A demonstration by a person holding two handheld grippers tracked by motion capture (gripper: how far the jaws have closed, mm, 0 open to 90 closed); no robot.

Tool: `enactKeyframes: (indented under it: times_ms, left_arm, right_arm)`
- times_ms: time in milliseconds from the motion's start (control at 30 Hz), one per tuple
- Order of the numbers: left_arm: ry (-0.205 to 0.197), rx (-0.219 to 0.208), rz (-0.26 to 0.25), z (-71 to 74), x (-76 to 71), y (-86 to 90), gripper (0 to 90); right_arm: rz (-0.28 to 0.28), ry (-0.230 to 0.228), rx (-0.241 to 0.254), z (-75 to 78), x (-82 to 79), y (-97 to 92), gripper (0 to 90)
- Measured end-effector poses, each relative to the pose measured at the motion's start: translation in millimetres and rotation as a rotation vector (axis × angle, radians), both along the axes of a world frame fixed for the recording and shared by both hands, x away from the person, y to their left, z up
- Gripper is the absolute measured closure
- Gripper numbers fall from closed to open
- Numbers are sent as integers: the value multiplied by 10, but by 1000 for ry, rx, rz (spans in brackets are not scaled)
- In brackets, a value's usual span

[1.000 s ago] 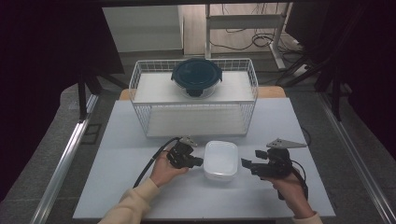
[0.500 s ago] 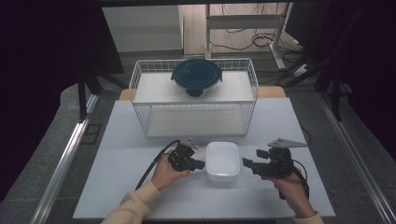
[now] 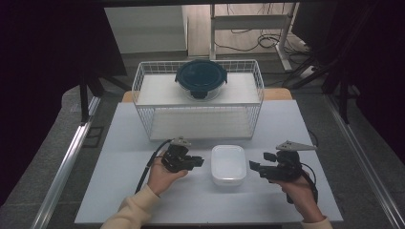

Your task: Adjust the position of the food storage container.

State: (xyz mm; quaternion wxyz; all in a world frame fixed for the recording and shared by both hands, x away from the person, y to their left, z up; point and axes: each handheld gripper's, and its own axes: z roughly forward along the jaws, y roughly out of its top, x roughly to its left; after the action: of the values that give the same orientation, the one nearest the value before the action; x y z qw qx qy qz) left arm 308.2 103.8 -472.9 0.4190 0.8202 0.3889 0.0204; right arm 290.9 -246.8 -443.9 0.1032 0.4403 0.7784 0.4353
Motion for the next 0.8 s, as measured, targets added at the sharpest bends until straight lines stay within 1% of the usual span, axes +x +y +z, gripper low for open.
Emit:
enactKeyframes:
  times_ms: [33,67,100,133,167,200,233,267,300,333,367,400,500,533,567,633,800]
  left_arm:
    - [0,0,0,0,0,0,666]
    - [-7,-14,38,44,-51,62,597]
    - [-7,-14,38,44,-51,62,535]
    - [-3,-30,70,75,-104,117,484]
    - [-3,-30,70,75,-104,117,444]
    - [0,-43,91,99,-151,170,405]
    - [0,-43,91,99,-151,170,373]
    - [-3,-48,113,120,-191,219,345]
    - [-3,-48,113,120,-191,219,326]
    - [4,-65,131,129,-219,279,309]
    - [4,-65,131,129,-219,279,295]
    - [13,-71,151,125,-234,335,284]
    - [25,-80,163,108,-239,385,266]
    - [41,-89,175,84,-241,420,263]
    - [49,-91,180,74,-241,430,262]
    - [48,-86,182,66,-238,436,259]
    - [50,-88,186,42,-235,432,259]
  right_arm:
    - [0,0,0,0,0,0,273]
    - [1,-3,0,4,-2,3,273]
    - [1,-3,0,4,-2,3,273]
    - [4,-6,1,12,-5,3,272]
    - [4,-6,1,12,-5,3,272]
    - [6,-10,2,18,-6,3,272]
    - [6,-10,2,18,-6,3,272]
    - [7,-11,2,25,-7,-2,271]
    - [7,-11,2,25,-7,-2,271]
    - [8,-18,1,28,-5,-9,270]
    - [8,-18,2,29,-5,-11,270]
    - [8,-18,2,31,-5,-14,269]
    - [9,-18,3,32,-3,-18,268]
    - [11,-18,3,29,0,-20,268]
    - [12,-17,4,27,1,-20,267]
    - [13,-17,4,25,2,-20,267]
    - [24,-19,4,35,-1,-21,266]
